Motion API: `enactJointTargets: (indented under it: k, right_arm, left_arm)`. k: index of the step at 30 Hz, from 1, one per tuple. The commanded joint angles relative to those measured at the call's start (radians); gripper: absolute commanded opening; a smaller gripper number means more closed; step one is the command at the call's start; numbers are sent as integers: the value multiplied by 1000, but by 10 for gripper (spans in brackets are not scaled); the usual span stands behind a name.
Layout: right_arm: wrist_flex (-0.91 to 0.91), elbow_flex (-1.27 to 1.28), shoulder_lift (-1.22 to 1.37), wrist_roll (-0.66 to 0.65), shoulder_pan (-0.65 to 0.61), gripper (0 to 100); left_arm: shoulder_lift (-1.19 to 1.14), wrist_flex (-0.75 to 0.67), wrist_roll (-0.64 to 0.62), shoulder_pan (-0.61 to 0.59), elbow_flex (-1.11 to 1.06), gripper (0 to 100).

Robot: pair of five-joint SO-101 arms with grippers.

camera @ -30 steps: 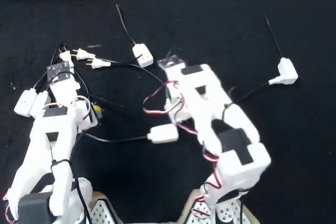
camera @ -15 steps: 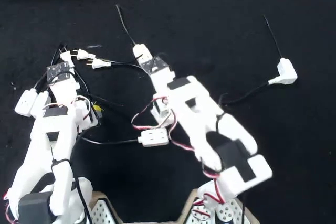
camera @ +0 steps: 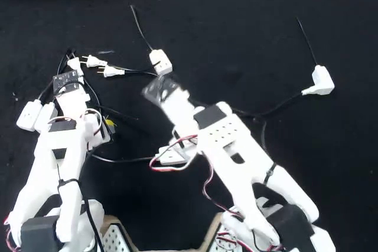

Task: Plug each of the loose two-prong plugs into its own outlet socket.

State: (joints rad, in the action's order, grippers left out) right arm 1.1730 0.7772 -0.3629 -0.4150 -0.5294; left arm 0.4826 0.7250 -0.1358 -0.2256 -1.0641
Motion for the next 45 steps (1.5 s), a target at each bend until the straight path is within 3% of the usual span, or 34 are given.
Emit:
enactJointTargets:
  k: [1,3,5,13,19,22,30,41,45]
  right_arm:
    - [74,74,-35,-365,-74,75]
    - [23,151,-30,-474,-114,75]
    - [-54,202,-33,-502,-127,75]
    - [-190,240,-27,-502,-123,74]
    - [-408,331,-27,-497,-123,71]
    - [-454,332,-35,-423,-106,71]
    - [-465,266,-35,-350,18,71]
    - [-454,242,-36,-302,43,72]
    - [-391,197,-61,-186,46,71]
  left_arm:
    - [9,-2,-5,-5,7,245]
    - [9,-2,-5,-4,7,245]
    - [9,-3,-5,-4,10,245]
    - [9,-3,-5,-5,7,245]
    - [9,-3,-5,-7,10,245]
    - [9,-3,-5,-10,10,245]
    - [9,-3,-5,-12,7,245]
    - [9,-2,-5,-12,5,245]
    - [11,6,-5,-13,16,245]
